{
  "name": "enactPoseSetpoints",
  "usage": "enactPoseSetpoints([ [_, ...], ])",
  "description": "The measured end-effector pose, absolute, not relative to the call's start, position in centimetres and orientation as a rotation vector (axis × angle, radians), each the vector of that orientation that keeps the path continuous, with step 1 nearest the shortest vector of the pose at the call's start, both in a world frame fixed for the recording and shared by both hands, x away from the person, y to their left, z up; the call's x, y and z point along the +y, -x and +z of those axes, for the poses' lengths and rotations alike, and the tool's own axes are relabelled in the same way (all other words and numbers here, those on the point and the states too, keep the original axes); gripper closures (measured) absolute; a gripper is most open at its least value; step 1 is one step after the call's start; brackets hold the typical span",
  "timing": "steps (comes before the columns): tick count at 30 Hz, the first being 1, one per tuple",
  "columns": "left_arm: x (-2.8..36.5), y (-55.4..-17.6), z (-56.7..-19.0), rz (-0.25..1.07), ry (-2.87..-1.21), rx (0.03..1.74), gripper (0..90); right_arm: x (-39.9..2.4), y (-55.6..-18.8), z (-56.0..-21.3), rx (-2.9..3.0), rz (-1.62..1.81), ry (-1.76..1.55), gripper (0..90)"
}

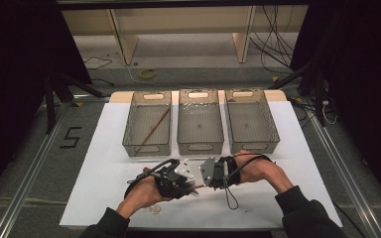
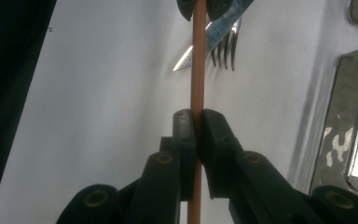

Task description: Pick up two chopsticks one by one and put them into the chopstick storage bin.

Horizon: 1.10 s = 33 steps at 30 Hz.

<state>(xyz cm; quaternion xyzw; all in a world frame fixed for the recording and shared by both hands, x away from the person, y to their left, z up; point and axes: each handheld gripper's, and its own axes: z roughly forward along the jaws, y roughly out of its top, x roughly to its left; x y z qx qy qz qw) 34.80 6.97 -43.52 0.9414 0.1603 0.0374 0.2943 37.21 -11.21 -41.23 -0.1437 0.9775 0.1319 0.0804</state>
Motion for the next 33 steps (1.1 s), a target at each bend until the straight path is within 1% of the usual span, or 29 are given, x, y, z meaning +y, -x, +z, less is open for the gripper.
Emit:
enactPoseSetpoints([
  [4, 6.8, -34.7, -43.6, 0.089, -2.514, 0.415, 82.0, -11.2, -37.2, -41.2, 2.919, 0.384, 0.443, 84.8],
  [10, 6.9, -34.7, -43.6, 0.084, -2.526, 0.398, 83.1, -11.2, -37.1, -41.2, 2.911, 0.394, 0.451, 84.4],
  [13, 7.1, -34.7, -43.4, 0.099, -2.508, 0.416, 83.5, -11.3, -37.2, -41.0, 2.898, 0.421, 0.445, 82.8],
  [15, 7.5, -34.9, -43.3, 0.129, -2.499, 0.421, 83.6, -11.5, -37.3, -40.7, 2.897, 0.448, 0.401, 74.6],
  [17, 8.1, -35.2, -43.3, 0.138, -2.487, 0.448, 83.7, -11.8, -37.3, -40.4, 2.864, 0.477, 0.348, 63.8],
  [20, 9.2, -35.9, -43.3, 0.162, -2.461, 0.497, 83.7, -12.5, -37.4, -39.6, 2.813, 0.549, 0.204, 54.2],
  [22, 9.9, -36.2, -43.2, 0.177, -2.44, 0.532, 83.8, -12.9, -37.4, -39.2, 2.807, 0.622, 0.119, 49.4],
  [23, 10.2, -36.4, -43.1, 0.191, -2.436, 0.537, 83.8, -13.2, -37.3, -39.1, 2.792, 0.651, 0.078, 47.3],
  [28, 12.2, -37.3, -42.9, 0.233, -2.361, 0.635, 83.8, -14.4, -37.0, -39.1, 2.744, 0.801, -0.177, 42.5],
  [33, 14.0, -37.9, -42.5, 0.282, -2.288, 0.714, 83.8, -15.4, -36.3, -40.5, 2.687, 0.933, -0.439, 38.9],
])
